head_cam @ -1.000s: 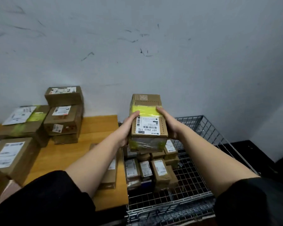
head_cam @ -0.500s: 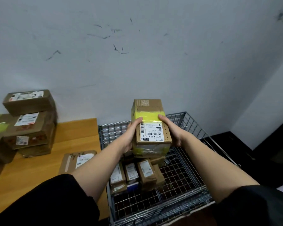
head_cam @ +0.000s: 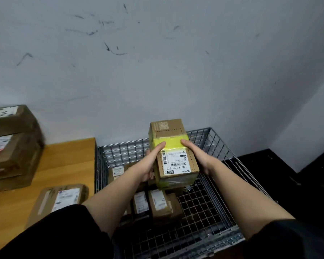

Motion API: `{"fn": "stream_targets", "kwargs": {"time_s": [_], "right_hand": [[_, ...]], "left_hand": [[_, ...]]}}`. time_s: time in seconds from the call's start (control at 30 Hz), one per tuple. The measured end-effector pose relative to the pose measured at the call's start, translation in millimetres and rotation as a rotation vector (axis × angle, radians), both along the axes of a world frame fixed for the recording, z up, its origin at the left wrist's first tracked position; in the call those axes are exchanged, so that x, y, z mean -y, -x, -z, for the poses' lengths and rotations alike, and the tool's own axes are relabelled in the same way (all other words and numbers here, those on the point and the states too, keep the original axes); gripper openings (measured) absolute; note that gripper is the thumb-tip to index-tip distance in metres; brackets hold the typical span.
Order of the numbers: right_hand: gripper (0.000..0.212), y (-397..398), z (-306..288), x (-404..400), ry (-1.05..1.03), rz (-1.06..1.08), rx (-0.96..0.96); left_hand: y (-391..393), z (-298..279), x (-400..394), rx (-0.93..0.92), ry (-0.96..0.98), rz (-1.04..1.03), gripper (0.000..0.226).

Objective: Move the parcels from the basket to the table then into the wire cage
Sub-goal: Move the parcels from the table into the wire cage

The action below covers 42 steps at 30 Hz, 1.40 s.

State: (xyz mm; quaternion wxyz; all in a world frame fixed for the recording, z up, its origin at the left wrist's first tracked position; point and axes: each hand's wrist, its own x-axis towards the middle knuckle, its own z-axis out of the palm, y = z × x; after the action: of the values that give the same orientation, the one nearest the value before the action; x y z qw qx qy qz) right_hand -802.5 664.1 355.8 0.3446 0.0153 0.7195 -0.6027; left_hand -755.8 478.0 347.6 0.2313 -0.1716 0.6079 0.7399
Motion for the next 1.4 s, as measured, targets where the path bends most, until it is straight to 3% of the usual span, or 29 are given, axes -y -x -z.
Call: {"fn": "stream_targets", "kwargs": {"time_s": [0.1, 0.2, 0.27, 0.33, 0.47, 0.63, 0.77, 0.97, 1.1, 1.23, 1.4], "right_hand": [[0.06, 32.7, 17.6, -31.4, 0.013, -0.032, 0.023], [0.055, 65.5, 36.3, -58.4, 0.059, -0.062, 0.075], [0.056, 81.8, 52.7, -73.6, 0.084, -0.043, 0.124], [0.066, 95.5, 71.7, -83.5, 0.109, 0.014, 0.152], [0.119, 121.6, 122.1, -93.4, 0.156, 0.143, 0.219], [0.12, 130.4, 140.4, -95.7, 0.192, 0.278, 0.2], [0.119, 140.4, 150.8, -98.7, 0.152, 0.303, 0.223], [0.117, 162.3, 187.6, -112.6, 0.018, 0.301, 0.263], [0.107, 155.5, 213.8, -123.9, -0.005, 0.299, 0.296], [0.099, 152.8, 251.5, -140.4, -0.039, 0.26, 0.357], [0.121, 158.3, 321.4, -159.3, -0.141, 0.247, 0.445]], "left_hand": [[23.5, 14.2, -32.1, 0.018, 0.011, -0.05, 0.112], [37.3, 23.8, -67.9, 0.023, 0.065, -0.135, 0.073], [46.5, 32.3, -91.5, 0.062, 0.064, -0.173, 0.062], [49.4, 39.7, -112.0, 0.117, 0.073, -0.181, 0.056], [51.1, 55.1, -133.5, 0.188, 0.092, -0.253, 0.06], [60.7, 79.1, -141.7, 0.224, 0.048, -0.282, 0.047], [75.9, 97.1, -138.9, 0.25, 0.03, -0.272, 0.058], [97.4, 130.6, -133.1, 0.259, -0.024, -0.207, 0.049], [100.7, 168.1, -133.6, 0.336, -0.067, -0.12, 0.084], [101.7, 206.1, -144.8, 0.402, -0.1, -0.042, 0.081], [109.9, 262.1, -160.1, 0.468, -0.062, 0.018, 0.087]]}}
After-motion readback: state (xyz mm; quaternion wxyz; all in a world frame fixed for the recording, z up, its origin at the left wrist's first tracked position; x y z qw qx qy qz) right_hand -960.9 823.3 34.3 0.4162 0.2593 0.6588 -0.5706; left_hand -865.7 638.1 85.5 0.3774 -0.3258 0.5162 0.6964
